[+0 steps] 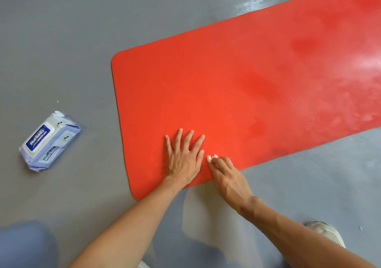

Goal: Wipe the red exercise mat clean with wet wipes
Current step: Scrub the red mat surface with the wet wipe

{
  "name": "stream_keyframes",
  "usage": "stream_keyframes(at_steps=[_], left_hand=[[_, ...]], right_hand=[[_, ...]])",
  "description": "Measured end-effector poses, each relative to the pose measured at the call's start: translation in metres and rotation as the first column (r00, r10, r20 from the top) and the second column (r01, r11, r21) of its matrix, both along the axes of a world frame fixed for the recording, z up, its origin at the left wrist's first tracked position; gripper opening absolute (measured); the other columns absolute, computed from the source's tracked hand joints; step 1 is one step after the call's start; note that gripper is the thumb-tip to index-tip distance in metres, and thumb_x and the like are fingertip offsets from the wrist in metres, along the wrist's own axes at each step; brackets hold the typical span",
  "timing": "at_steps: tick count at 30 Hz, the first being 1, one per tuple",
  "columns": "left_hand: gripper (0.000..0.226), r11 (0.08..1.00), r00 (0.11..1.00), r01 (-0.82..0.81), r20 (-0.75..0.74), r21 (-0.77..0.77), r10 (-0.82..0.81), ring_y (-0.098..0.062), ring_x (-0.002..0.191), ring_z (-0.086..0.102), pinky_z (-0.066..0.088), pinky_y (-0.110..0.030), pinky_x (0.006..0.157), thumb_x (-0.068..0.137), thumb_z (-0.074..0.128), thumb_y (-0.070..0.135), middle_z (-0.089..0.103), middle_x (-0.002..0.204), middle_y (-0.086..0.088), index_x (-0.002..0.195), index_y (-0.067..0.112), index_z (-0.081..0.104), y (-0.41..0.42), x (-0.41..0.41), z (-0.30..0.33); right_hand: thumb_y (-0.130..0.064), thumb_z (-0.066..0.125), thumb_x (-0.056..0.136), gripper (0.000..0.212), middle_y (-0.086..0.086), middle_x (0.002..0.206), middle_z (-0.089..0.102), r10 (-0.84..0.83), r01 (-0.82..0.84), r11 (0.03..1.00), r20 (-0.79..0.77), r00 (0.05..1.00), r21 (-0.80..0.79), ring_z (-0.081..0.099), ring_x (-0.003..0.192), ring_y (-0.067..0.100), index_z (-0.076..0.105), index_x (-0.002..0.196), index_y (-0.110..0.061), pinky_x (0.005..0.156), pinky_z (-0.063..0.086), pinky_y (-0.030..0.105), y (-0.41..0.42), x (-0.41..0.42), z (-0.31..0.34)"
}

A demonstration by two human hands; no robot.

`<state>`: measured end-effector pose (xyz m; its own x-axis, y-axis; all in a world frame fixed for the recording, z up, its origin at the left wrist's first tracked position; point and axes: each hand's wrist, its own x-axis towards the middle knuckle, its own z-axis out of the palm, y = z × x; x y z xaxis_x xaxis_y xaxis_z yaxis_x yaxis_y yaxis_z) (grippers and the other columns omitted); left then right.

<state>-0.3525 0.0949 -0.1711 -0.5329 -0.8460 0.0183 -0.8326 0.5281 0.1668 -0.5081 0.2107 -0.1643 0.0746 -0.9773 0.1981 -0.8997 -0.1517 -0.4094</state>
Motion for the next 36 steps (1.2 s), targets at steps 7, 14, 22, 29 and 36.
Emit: stream_keyframes(at_steps=[7, 14, 22, 29, 36], left_hand=[[0.053, 0.998, 0.996, 0.038, -0.080, -0.044, -0.042, -0.036, 0.154, 0.031, 0.018, -0.060, 0.127, 0.101, 0.049, 0.042, 0.051, 0.154, -0.011, 0.152, 0.028, 0.054, 0.005, -0.012, 0.002], [0.053, 0.982, 0.977, 0.175, -0.112, -0.068, -0.181, -0.036, 0.154, 0.032, 0.020, -0.056, 0.127, 0.104, 0.045, 0.037, 0.051, 0.154, -0.012, 0.152, 0.017, 0.053, 0.003, -0.040, 0.001], [0.056, 0.950, 0.950, 0.303, -0.051, -0.079, -0.307, -0.035, 0.154, 0.033, 0.022, -0.055, 0.127, 0.103, 0.044, 0.040, 0.051, 0.154, -0.011, 0.153, 0.018, 0.052, -0.020, -0.061, 0.000], [0.056, 0.911, 0.906, 0.397, -0.110, -0.110, -0.408, -0.037, 0.152, 0.034, 0.022, -0.056, 0.126, 0.102, 0.045, 0.040, 0.051, 0.154, -0.012, 0.153, 0.017, 0.052, -0.038, -0.098, -0.008], [0.058, 0.929, 0.923, 0.361, -0.108, -0.083, -0.368, -0.034, 0.155, 0.029, 0.021, -0.053, 0.127, 0.103, 0.043, 0.043, 0.047, 0.158, -0.009, 0.155, 0.019, 0.048, -0.039, -0.108, -0.016]], right_hand=[[0.011, 0.063, 0.089, 0.044, 0.012, 0.117, 0.064, -0.443, 0.437, 0.896, 0.094, 0.892, 0.080, 0.054, 0.104, 0.035, 0.064, 0.132, 0.001, 0.080, 0.056, 0.044, -0.021, -0.075, 0.009], [-0.009, 0.044, 0.104, 0.033, 0.004, 0.115, 0.063, -0.155, 0.143, 0.986, 0.167, 0.974, 0.080, 0.057, 0.103, 0.025, 0.065, 0.128, 0.000, 0.096, 0.052, 0.031, 0.018, -0.001, 0.017], [-0.009, 0.054, 0.103, 0.029, 0.009, 0.115, 0.064, -0.672, 0.665, 0.740, 0.149, 0.726, 0.101, 0.053, 0.103, 0.029, 0.068, 0.127, -0.002, 0.086, 0.050, 0.032, 0.001, -0.062, 0.008], [-0.005, 0.050, 0.104, 0.028, 0.007, 0.116, 0.063, -0.427, 0.422, 0.904, 0.120, 0.896, 0.066, 0.057, 0.103, 0.030, 0.065, 0.128, -0.001, 0.088, 0.052, 0.033, 0.009, -0.035, 0.014], [-0.007, 0.057, 0.102, 0.019, 0.014, 0.106, 0.066, -0.831, 0.830, 0.555, 0.062, 0.553, 0.049, 0.056, 0.100, 0.037, 0.073, 0.108, 0.001, 0.088, 0.044, 0.033, 0.001, -0.112, 0.004]])
